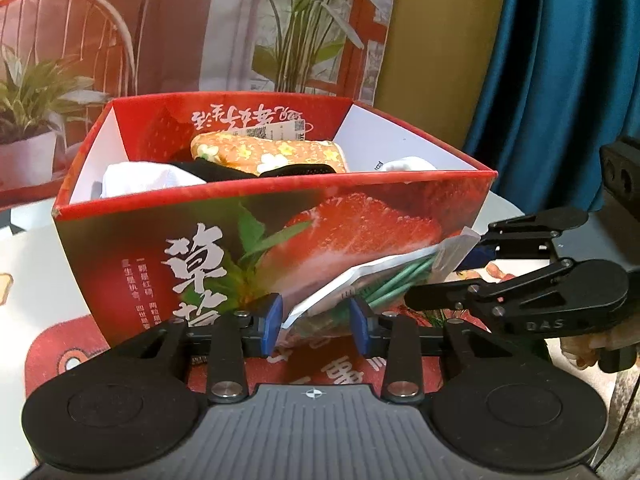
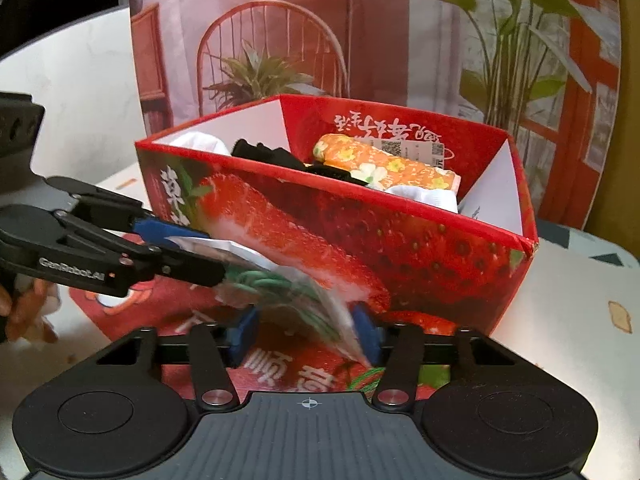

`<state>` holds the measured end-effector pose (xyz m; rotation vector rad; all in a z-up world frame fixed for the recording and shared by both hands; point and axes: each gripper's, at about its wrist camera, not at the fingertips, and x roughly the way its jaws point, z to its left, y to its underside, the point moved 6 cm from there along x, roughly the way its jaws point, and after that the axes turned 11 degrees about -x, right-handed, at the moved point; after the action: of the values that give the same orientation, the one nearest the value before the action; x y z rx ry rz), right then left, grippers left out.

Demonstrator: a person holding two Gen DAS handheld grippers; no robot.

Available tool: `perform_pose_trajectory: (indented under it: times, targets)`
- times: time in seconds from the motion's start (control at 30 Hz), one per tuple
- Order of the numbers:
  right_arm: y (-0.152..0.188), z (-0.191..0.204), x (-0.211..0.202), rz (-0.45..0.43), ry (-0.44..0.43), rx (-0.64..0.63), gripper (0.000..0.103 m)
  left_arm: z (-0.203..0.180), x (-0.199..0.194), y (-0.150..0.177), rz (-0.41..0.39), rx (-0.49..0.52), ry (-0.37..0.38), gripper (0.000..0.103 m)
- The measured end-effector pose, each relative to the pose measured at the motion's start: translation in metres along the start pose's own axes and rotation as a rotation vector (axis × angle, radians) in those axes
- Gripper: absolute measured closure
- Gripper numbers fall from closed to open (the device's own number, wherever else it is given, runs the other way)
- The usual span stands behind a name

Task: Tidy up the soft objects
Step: 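Lift the white packet with both grippers and carry it over the red box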

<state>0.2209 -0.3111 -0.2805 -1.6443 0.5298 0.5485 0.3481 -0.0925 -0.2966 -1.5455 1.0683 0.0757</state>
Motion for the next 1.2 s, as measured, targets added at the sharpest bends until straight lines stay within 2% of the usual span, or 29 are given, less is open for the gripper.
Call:
perform_pose_trajectory:
  times: [0.07, 0.27, 0.37, 0.67, 0.97, 1.2]
  targets:
    - [0.002, -0.001, 0.002, 0.008, 0.005, -0.002, 0.078, 0.002, 0.001, 0.0, 0.004, -0.017, 0.008, 0.063]
    - [0.001, -0.001, 0.002, 0.008, 0.026, 0.034, 0.082, -0.006, -0.008, -0.005, -0.026, -0.022, -0.022, 0.068]
    - [-0.003, -0.001, -0.003, -0.005, 0.018, 0.058, 0.083, -0.006, -0.018, -0.011, -0.052, -0.042, -0.019, 0.069]
    - [-0.028, 0.005, -0.027, -0.067, 0.006, 0.075, 0.083, -0.018, -0.054, -0.033, -0.103, -0.013, -0.059, 0.069]
    - [-0.064, 0.003, -0.056, -0.141, -0.004, 0.097, 0.083, -0.032, -0.093, -0.063, -0.166, 0.012, -0.077, 0.069]
    - [-0.098, -0.005, -0.069, -0.195, -0.002, 0.084, 0.083, -0.035, -0.108, -0.091, -0.221, 0.017, -0.082, 0.069]
